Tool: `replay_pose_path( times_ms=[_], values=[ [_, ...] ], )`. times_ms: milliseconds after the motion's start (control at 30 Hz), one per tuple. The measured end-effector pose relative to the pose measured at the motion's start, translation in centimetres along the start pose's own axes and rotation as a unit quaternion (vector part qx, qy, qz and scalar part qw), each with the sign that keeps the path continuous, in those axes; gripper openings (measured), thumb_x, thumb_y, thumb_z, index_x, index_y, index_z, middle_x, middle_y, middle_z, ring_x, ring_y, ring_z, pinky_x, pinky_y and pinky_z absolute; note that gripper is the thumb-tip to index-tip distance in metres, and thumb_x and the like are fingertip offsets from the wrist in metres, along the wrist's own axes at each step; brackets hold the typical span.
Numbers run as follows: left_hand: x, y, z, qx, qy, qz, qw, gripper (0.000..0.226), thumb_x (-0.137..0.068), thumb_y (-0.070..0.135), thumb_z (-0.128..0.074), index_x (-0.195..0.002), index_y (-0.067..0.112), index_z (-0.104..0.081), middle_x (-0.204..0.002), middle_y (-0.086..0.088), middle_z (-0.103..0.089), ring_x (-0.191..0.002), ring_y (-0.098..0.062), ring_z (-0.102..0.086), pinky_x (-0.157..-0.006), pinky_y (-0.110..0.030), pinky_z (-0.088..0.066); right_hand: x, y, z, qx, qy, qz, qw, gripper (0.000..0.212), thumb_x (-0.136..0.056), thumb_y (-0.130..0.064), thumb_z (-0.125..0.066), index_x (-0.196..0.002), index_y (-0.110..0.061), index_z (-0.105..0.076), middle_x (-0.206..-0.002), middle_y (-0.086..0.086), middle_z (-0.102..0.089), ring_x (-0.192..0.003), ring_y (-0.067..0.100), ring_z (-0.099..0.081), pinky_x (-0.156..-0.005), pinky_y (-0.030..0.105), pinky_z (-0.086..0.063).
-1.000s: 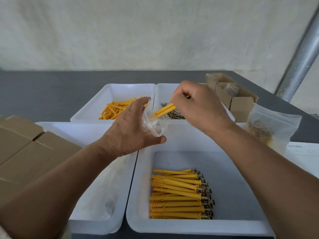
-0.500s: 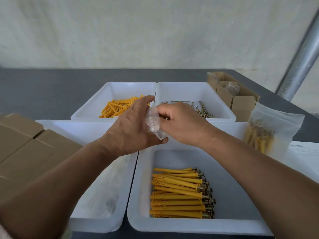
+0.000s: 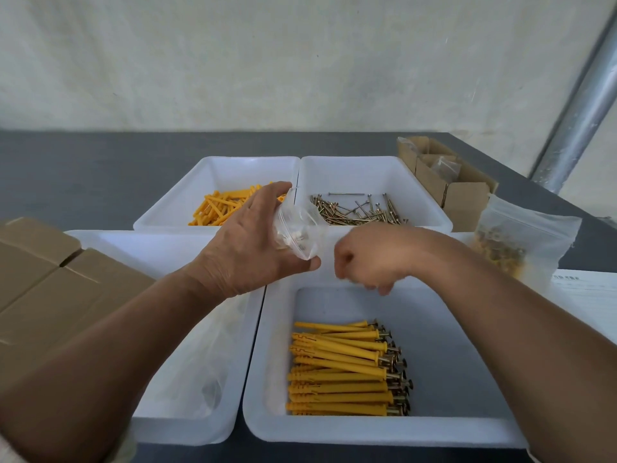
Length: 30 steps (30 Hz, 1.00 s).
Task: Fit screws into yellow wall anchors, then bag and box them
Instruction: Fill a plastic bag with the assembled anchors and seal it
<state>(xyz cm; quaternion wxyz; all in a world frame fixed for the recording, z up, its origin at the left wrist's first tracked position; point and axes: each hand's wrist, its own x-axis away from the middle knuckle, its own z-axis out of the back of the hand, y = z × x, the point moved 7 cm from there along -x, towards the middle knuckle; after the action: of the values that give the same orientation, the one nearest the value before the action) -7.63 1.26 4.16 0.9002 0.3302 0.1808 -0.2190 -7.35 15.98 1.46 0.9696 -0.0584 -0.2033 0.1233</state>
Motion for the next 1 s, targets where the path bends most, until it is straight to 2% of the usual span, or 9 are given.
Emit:
replay_pose_path(
  times_ms=[100,167,233,333,433,633,800,933,1000],
  values=[
    [0.0,-0.1,0.0,-0.007,0.000,-0.002,1.000,0.102,-0.056,0.051,-0.087,-0.140,0.018,-0.039,-0.120,0.005,-0.053,-0.108,-0.013,-0.051,-0.090,-0.025,-0.041,0.1,-0.2,-3.0,-0.027,-0.130,0.010,0.991,0.028,-0.099,-0.016,-0.049,-0.124,-0.008,-0.060,-0.094,0.004,-0.060,-0.091,0.019,-0.065,-0.072,0.030,-0.060],
    [0.0,-0.2,0.0,-0.009,0.004,-0.002,1.000,0.099,-0.059,0.044,-0.089,-0.140,0.018,-0.039,-0.119,0.006,-0.053,-0.107,-0.012,-0.051,-0.089,-0.024,-0.040,-0.2,-0.1,-4.3,-0.017,-0.176,0.001,0.984,0.031,-0.099,-0.017,-0.054,-0.128,-0.006,-0.058,-0.092,0.000,-0.056,-0.092,0.017,-0.060,-0.073,0.030,-0.060],
    [0.0,-0.2,0.0,-0.009,0.001,-0.004,1.000,0.097,-0.060,0.042,-0.090,-0.139,0.018,-0.040,-0.117,0.006,-0.053,-0.106,-0.012,-0.050,-0.090,-0.025,-0.041,-0.5,0.0,-5.0,-0.003,-0.200,-0.008,0.980,0.034,-0.098,-0.019,-0.057,-0.129,-0.004,-0.058,-0.102,0.003,-0.055,-0.085,0.013,-0.055,-0.074,0.031,-0.059],
    [-0.1,-0.1,-0.1,-0.009,-0.006,-0.005,1.000,0.096,-0.060,0.042,-0.090,-0.139,0.017,-0.041,-0.117,0.006,-0.052,-0.106,-0.012,-0.050,-0.089,-0.024,-0.039,-1.1,0.4,-5.5,0.000,-0.210,-0.018,0.977,0.036,-0.097,-0.021,-0.059,-0.129,-0.004,-0.058,-0.113,0.006,-0.055,-0.086,0.014,-0.056,-0.076,0.031,-0.057],
    [0.0,0.0,-0.2,-0.010,-0.011,-0.005,1.000,0.098,-0.059,0.043,-0.088,-0.140,0.016,-0.040,-0.115,0.006,-0.052,-0.106,-0.013,-0.049,-0.089,-0.023,-0.039,-1.4,0.7,-6.2,-0.011,-0.226,-0.030,0.974,0.033,-0.097,-0.020,-0.058,-0.124,-0.001,-0.060,-0.105,0.007,-0.057,-0.097,0.021,-0.058,-0.069,0.030,-0.057],
    [0.1,0.2,-0.1,-0.006,-0.017,-0.005,1.000,0.096,-0.060,0.039,-0.089,-0.139,0.015,-0.040,-0.113,0.006,-0.051,-0.104,-0.014,-0.049,-0.088,-0.024,-0.040,-1.5,0.4,-6.3,-0.029,-0.231,-0.016,0.972,0.030,-0.097,-0.019,-0.058,-0.121,-0.001,-0.060,-0.098,0.005,-0.056,-0.083,0.015,-0.056,-0.080,0.035,-0.058],
    [0.1,0.2,-0.2,-0.009,-0.018,-0.003,1.000,0.098,-0.059,0.042,-0.088,-0.140,0.016,-0.039,-0.115,0.005,-0.051,-0.106,-0.014,-0.049,-0.089,-0.024,-0.040,-1.3,0.4,-6.4,-0.051,-0.242,-0.022,0.969,0.030,-0.097,-0.020,-0.059,-0.120,0.000,-0.061,-0.110,0.012,-0.058,-0.088,0.019,-0.058,-0.081,0.036,-0.056],
    [0.1,0.2,-0.2,-0.012,-0.020,0.000,1.000,0.099,-0.058,0.045,-0.086,-0.140,0.017,-0.038,-0.115,0.006,-0.051,-0.105,-0.014,-0.049,-0.087,-0.023,-0.039,-1.3,0.2,-6.3,-0.056,-0.230,-0.014,0.972,0.032,-0.097,-0.019,-0.059,-0.122,0.001,-0.058,-0.094,0.008,-0.053,-0.077,0.015,-0.053,-0.081,0.036,-0.056],
    [0.1,0.1,-0.2,-0.011,-0.021,0.000,1.000,0.099,-0.058,0.045,-0.086,-0.141,0.017,-0.038,-0.116,0.005,-0.051,-0.105,-0.014,-0.049,-0.087,-0.023,-0.040,-1.3,0.1,-6.2,-0.055,-0.226,-0.006,0.972,0.033,-0.097,-0.019,-0.059,-0.122,0.002,-0.058,-0.091,0.007,-0.053,-0.075,0.015,-0.053,-0.074,0.034,-0.057]
  ],
)
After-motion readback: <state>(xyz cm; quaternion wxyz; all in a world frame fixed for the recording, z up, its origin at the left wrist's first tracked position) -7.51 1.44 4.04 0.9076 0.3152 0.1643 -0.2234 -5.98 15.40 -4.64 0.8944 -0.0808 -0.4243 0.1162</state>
